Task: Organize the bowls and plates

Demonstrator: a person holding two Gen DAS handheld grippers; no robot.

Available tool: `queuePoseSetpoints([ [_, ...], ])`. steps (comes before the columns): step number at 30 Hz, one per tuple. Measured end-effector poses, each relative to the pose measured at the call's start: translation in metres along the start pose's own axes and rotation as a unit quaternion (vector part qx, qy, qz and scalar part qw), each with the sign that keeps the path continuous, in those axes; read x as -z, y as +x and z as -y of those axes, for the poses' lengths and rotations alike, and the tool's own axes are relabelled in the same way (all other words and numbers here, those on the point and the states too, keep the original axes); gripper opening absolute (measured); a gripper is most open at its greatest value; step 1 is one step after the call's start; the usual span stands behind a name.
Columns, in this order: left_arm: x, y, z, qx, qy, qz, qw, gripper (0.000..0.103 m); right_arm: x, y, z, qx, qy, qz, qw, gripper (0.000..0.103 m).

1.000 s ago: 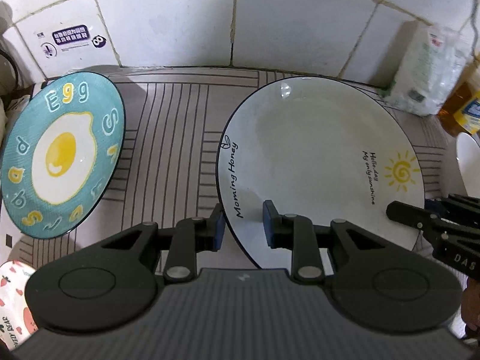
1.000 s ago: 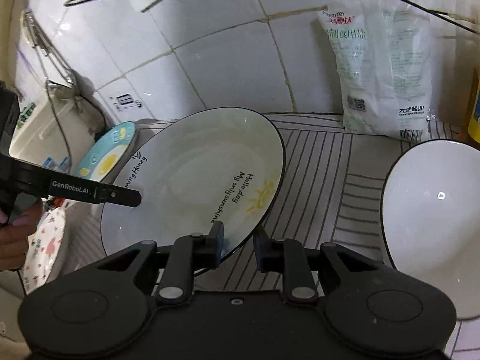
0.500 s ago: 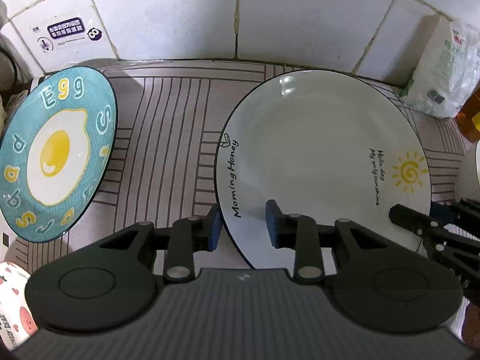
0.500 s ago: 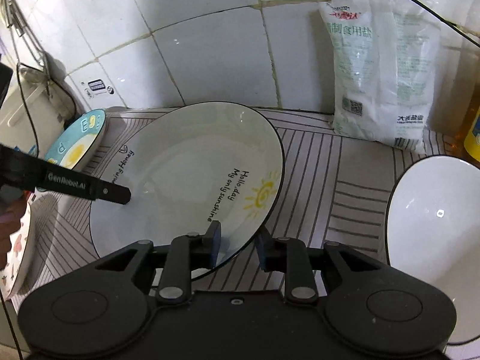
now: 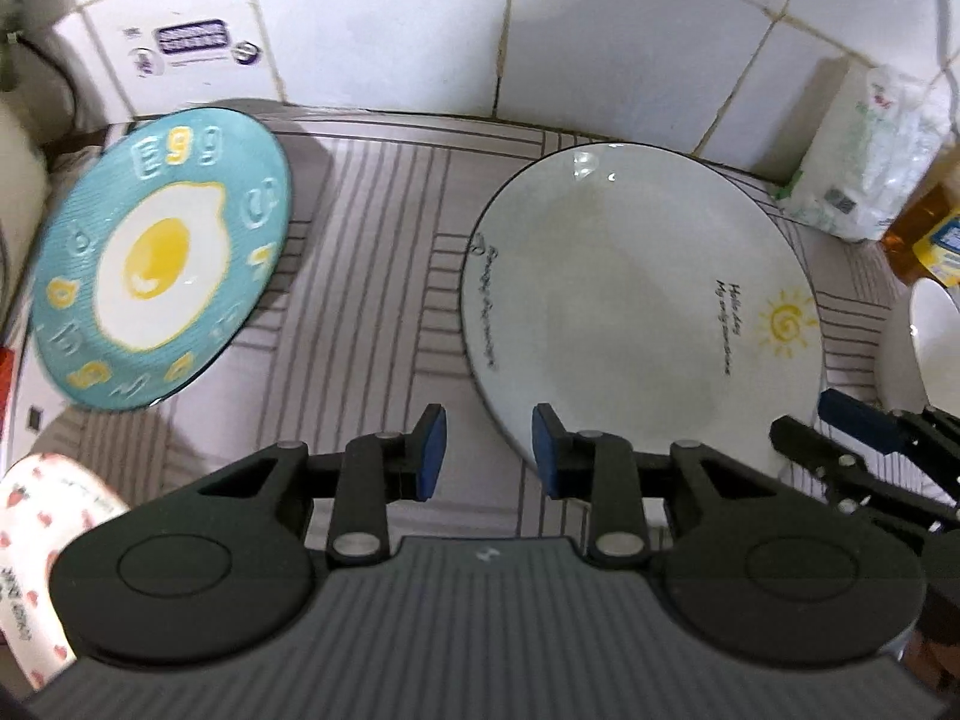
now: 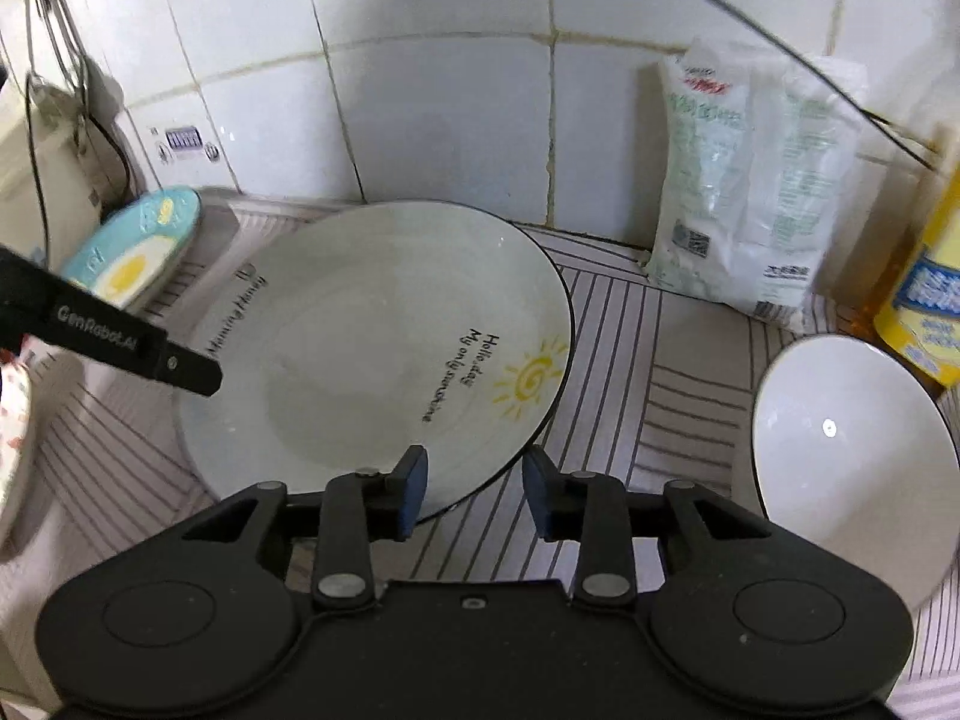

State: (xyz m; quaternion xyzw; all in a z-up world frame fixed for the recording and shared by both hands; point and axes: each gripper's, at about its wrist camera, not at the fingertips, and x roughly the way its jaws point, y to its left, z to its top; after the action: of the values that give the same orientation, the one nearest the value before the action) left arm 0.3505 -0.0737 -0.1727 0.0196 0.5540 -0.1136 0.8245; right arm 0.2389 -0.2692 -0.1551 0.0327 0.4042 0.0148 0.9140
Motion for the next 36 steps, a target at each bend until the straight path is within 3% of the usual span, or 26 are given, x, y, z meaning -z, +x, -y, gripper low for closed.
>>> queuePoseSetpoints([
  [7,0.024,-0.045,-0.004,-0.007,0.022,0.027,0.9994,0.030,0.011,-0.049,-0.007,-0.029,0.048,0.053,0.997,0.048],
  [11,0.039,-0.073,-0.014,-0.005,0.027,0.045,0.9986,0.036,0.015,-0.075,-0.024,-0.039,0.036,0.082,0.995,0.060],
  [16,0.061,-0.105,-0.034,0.008,0.032,0.053,0.9980,0.040,0.025,-0.096,-0.046,-0.050,0.041,0.102,0.993,0.060],
  [31,0.145,-0.156,-0.125,-0.019,-0.021,0.081,0.9963,0.041,0.059,-0.138,-0.135,-0.115,-0.036,0.129,0.984,0.068],
  [36,0.167,-0.165,-0.153,-0.027,-0.042,0.090,0.9947,0.049,0.067,-0.135,-0.163,-0.135,-0.055,0.130,0.981,0.068],
])
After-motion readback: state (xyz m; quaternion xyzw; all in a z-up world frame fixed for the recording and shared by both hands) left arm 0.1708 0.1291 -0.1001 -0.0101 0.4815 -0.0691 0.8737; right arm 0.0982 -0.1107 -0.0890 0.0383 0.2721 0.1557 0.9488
